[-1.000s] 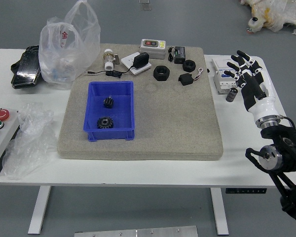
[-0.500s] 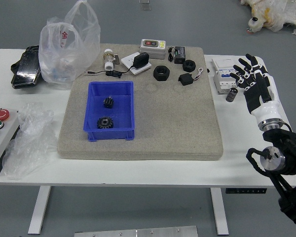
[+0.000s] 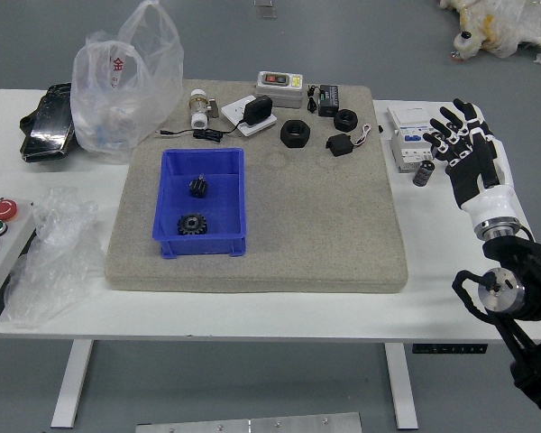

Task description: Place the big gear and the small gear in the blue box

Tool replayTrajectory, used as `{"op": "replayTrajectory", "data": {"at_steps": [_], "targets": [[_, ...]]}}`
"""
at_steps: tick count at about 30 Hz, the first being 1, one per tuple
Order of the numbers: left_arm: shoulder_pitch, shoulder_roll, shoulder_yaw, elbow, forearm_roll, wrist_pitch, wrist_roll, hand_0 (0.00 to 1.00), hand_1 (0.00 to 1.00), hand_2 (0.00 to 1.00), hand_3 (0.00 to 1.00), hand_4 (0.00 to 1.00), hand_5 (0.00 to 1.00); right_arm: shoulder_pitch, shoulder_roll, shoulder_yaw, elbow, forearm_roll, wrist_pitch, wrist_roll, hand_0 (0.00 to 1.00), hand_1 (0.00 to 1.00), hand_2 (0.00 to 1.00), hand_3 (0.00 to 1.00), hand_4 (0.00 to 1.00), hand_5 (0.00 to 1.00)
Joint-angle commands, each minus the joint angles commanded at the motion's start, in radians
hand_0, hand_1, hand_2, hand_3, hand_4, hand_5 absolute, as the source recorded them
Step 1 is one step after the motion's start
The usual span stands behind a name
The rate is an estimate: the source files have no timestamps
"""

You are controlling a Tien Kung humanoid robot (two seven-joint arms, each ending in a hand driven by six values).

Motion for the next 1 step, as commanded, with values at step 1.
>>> {"op": "replayTrajectory", "data": {"at_steps": [1], "targets": [[-0.001, -0.001, 0.001, 0.000, -0.001, 0.000, -0.001, 0.651, 0.540, 0.556, 0.702, 0.673, 0.351, -0.001, -0.001, 0.002, 0.002, -0.004, -0.001, -0.001, 0.576, 0.639, 0.685, 0.697, 0.758, 0.480]]}}
